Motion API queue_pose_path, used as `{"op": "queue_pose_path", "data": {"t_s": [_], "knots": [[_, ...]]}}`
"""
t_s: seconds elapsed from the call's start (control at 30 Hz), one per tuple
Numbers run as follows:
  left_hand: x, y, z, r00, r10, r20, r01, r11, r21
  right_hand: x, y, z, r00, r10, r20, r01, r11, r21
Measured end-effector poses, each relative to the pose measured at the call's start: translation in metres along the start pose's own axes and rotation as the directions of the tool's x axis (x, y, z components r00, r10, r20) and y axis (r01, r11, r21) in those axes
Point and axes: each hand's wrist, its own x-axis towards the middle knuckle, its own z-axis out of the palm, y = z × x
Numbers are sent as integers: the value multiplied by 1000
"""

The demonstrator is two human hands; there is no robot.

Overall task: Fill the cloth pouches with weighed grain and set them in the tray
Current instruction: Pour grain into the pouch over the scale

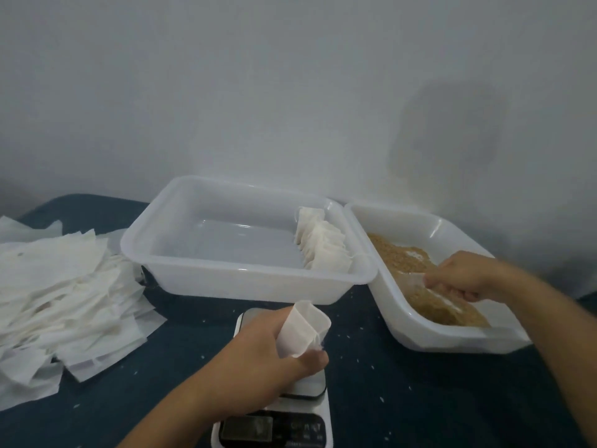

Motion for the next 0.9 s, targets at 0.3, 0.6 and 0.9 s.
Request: {"op": "queue_pose_path", "data": {"t_s": [0.3,0.6,0.9], "knots": [[1,-2,-1,998,-60,-16,58,995,-80,64,-40,39,986,50,-159,-1,955,297],[4,-4,-1,995,-68,-69,61,994,-94,96,-45,46,978,47,-205,27,939,344],[4,-2,1,992,-14,-125,4,997,-82,69,-33,45,931,-18,-365,149,931,334]]}}
